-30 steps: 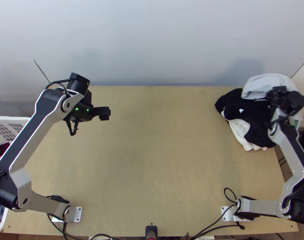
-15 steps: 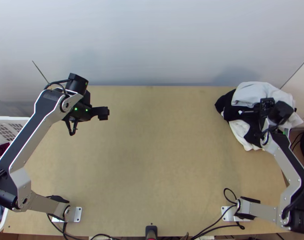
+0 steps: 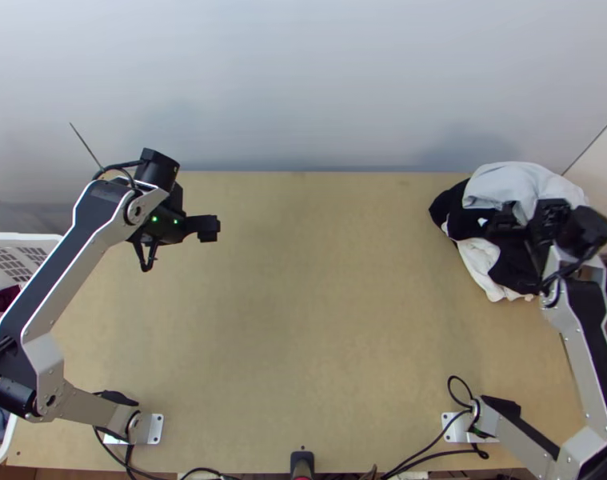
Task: Fold the t-shirt
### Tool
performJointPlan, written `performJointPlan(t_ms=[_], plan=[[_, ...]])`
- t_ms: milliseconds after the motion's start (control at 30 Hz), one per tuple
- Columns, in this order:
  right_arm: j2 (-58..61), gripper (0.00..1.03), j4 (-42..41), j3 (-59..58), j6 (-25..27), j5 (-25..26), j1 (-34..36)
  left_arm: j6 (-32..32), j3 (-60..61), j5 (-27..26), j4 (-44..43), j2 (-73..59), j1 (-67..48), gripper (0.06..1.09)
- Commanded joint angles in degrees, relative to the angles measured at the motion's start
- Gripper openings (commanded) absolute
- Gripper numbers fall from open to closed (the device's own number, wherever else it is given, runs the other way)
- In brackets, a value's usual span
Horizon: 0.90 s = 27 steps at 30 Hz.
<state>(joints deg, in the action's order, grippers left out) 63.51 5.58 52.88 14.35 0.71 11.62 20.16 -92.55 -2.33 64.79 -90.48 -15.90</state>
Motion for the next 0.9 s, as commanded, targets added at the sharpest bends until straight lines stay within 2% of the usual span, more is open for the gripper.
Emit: performJointPlan(t_ms=[0,200,300,567,867], plan=[[0.74,0.98,2.24,10.4,-5.47,-0.97,-0.02,0.4,0.27,-0.05,-0.2,-0.49,-0.62,1.03],[13.84,0.98,-6.29,15.58,-8.9,-0.45,1.57,0.49,0.27,-0.05,-0.28,-0.67,-0.97,1.03],[19.9,0.98,-10.95,15.23,-8.55,0.61,1.92,0.49,0.71,-0.05,-0.28,-0.49,-0.8,1.03],[32.47,0.98,-24.13,-0.85,-3.1,1.49,6.49,-0.48,3.43,-0.05,-0.28,1.44,1.93,1.03],[35.55,0.98,-28.08,-12.19,-2.04,1.49,8.25,-0.83,2.99,-0.05,-0.28,0.3,2.28,1.03]])
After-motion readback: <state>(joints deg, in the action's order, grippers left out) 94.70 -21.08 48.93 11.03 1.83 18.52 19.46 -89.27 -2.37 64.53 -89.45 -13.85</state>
